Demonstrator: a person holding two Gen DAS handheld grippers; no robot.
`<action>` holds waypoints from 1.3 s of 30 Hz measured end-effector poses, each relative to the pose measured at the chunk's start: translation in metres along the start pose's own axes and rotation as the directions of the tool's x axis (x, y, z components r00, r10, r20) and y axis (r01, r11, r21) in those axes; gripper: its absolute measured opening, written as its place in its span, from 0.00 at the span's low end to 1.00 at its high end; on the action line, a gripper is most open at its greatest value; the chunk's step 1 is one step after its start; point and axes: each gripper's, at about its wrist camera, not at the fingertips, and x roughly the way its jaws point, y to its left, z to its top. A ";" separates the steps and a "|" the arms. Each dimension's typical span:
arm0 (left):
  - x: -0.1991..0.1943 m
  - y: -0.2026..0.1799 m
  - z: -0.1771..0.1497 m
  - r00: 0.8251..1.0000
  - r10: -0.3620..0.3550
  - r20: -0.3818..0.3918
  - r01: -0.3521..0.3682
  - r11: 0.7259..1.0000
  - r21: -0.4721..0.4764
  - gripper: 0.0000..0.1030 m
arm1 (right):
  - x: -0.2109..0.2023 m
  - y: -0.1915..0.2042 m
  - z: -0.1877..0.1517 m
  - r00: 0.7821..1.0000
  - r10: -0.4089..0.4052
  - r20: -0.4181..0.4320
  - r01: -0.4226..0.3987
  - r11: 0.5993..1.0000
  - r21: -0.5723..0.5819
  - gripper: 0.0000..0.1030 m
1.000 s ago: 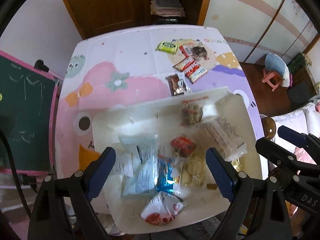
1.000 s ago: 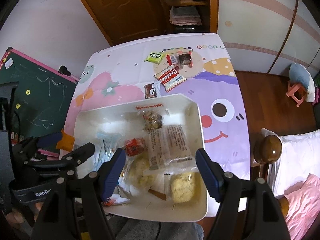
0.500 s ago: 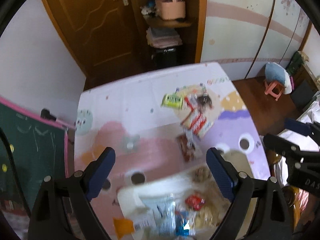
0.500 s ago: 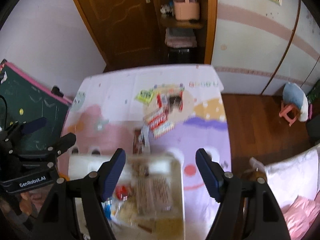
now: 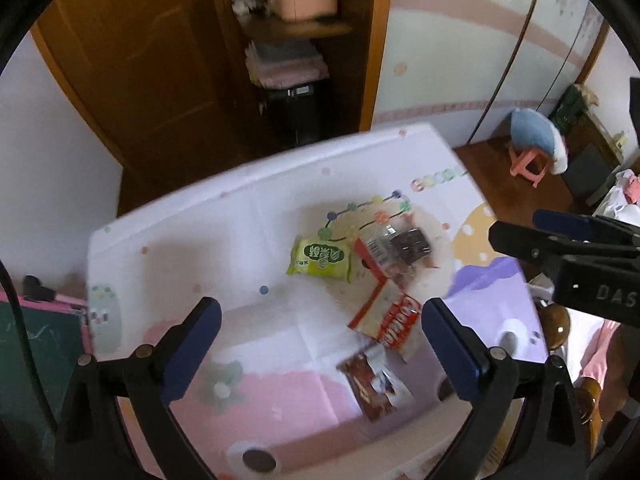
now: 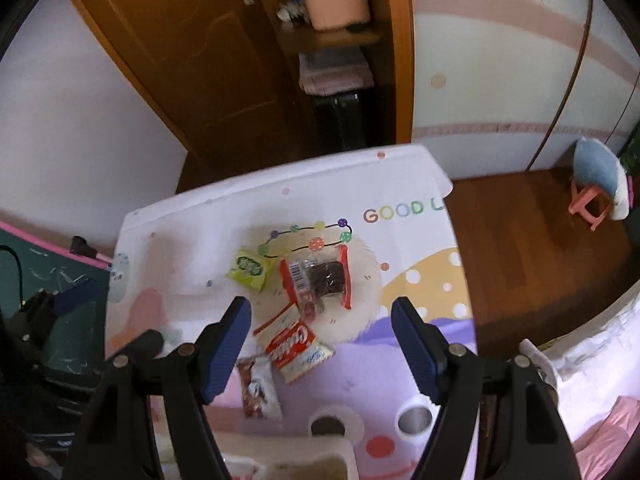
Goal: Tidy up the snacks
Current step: 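Grasp the green packet with the left tool while the right tool grasps the dark red-edged packet, then carry the green packet and dark packet into the tray and release both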
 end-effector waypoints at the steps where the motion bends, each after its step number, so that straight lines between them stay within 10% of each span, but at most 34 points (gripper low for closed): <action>1: 0.014 0.003 0.002 1.000 -0.010 -0.013 0.010 1.000 -0.007 0.97 | 0.013 -0.002 0.003 1.000 -0.002 -0.018 0.002 1.000 0.003 0.71; 18: 0.151 0.004 0.013 0.995 -0.005 -0.096 0.003 1.000 -0.015 0.96 | 0.161 -0.005 0.010 0.968 -0.052 -0.245 0.073 0.994 0.079 0.71; 25: 0.159 0.005 0.010 0.995 -0.010 -0.101 0.008 1.000 -0.026 0.91 | 0.155 0.001 0.006 0.960 -0.154 -0.234 0.162 0.987 0.017 0.41; 39: 0.153 0.003 0.011 0.995 0.006 -0.101 -0.008 1.000 -0.021 0.49 | 0.145 -0.006 -0.008 0.958 -0.138 -0.250 0.150 0.988 0.030 0.40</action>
